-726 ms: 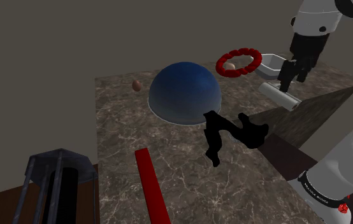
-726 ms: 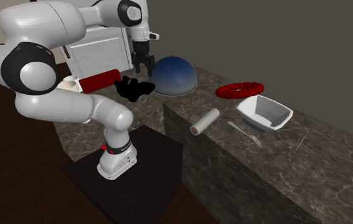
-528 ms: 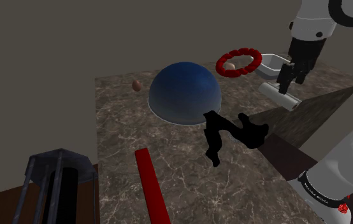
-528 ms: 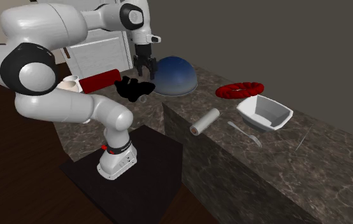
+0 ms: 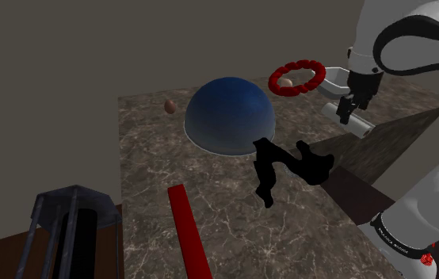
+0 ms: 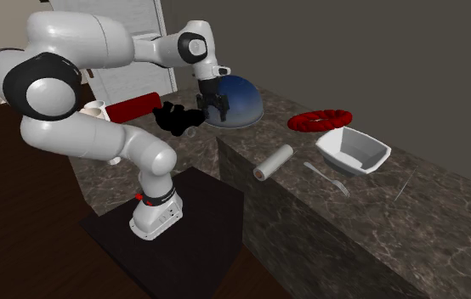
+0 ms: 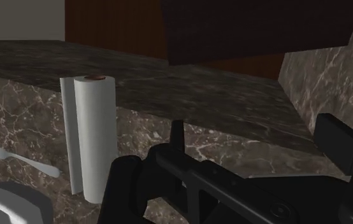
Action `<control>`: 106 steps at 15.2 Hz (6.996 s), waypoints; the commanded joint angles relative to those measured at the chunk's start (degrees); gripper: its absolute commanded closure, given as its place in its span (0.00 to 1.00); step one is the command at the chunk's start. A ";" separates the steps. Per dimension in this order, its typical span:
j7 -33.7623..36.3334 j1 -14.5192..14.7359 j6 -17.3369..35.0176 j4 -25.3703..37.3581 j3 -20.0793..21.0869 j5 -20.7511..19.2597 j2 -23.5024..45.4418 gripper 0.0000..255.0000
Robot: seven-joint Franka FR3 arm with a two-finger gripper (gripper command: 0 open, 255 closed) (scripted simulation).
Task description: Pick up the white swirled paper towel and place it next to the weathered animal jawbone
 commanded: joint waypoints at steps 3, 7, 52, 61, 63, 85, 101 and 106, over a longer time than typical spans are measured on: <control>-1.36 -2.81 7.94 -3.34 -2.27 -6.60 3.10 0.00; -1.45 -6.07 16.26 -4.97 -4.43 -13.53 8.20 0.00; 1.92 -17.72 38.04 1.08 -10.98 -36.58 29.13 1.00; -3.84 -16.53 31.89 3.47 -10.62 -32.10 24.15 1.00; -4.98 -16.30 30.51 4.17 -10.51 -31.25 23.22 1.00; -15.32 -14.40 15.74 15.19 -8.98 -24.53 17.17 1.00; -11.13 -10.34 2.56 13.18 0.45 -18.63 6.80 1.00; -6.60 -7.45 -3.02 11.24 6.48 -14.19 2.54 1.00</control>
